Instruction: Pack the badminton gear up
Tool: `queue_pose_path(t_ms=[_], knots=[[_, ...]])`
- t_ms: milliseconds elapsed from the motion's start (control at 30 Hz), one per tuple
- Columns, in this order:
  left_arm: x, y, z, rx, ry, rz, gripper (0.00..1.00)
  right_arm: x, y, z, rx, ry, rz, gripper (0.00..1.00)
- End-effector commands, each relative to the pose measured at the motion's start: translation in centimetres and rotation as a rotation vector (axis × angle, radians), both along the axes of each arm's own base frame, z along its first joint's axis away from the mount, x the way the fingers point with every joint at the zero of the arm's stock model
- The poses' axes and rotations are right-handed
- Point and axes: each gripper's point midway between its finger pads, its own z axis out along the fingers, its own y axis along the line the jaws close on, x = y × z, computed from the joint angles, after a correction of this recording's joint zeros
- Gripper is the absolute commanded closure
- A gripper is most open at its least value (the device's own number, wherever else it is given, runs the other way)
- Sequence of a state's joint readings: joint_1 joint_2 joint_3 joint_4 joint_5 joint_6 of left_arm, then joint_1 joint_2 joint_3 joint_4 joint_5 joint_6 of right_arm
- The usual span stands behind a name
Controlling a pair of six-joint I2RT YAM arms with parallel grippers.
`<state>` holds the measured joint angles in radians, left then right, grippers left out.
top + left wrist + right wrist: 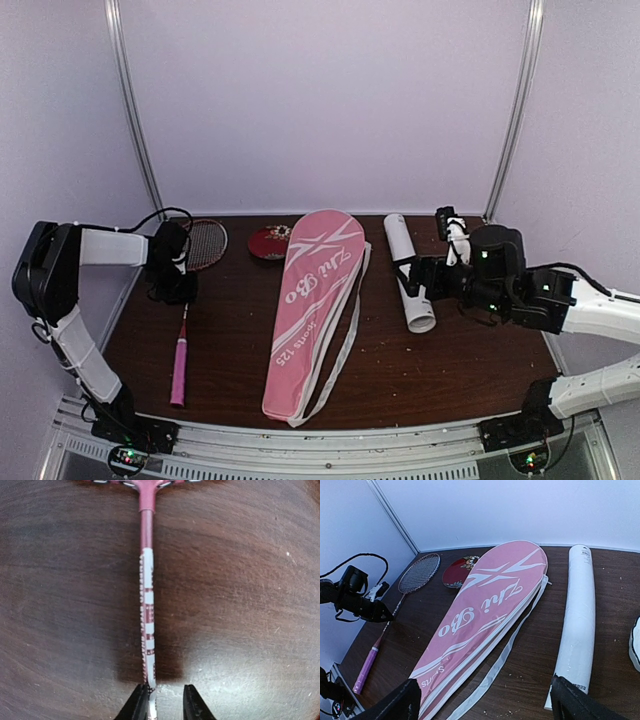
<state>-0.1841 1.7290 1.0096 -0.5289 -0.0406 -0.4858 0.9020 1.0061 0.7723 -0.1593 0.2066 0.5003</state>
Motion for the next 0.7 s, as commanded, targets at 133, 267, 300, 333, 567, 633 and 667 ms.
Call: queue_pose_path(t_ms=[133,267,300,333,567,633,667], knots=[[-3.6,-0.9,-2.8,-0.051,0.071,0.134,0.74,-0.3,1.5,1.8,0.081,-0.02,0.076,0.08],[-4.1,-1.1,-3.4,-0.047,0.074,0.16,0.86,-0.4,1.7,1.3,0.076,-0.009,0.095,0.08],[-4.1,-1.2,-3.5,-0.049,0.071,0.166,0.92,-0.5,1.8,1.1,0.075,-0.005,0.097,0.08],[-4.0,-1.1,-3.4,-0.046,0.067,0.171,0.96,-0.4,1.8,1.0,0.077,-0.006,0.098,0.08],[-2.4,0.0,0.3,0.009,-0.035,0.196,1.0,-1.3,3.1,0.2,0.095,0.02,0.184,0.09],[-1.6,-0.1,2.1,0.01,-0.082,0.169,1.0,-1.7,3.6,0.0,0.103,0.025,0.218,0.09],[-1.1,-0.3,3.5,0.006,-0.118,0.153,1.0,-1.9,3.7,-0.1,0.107,0.027,0.23,0.1]])
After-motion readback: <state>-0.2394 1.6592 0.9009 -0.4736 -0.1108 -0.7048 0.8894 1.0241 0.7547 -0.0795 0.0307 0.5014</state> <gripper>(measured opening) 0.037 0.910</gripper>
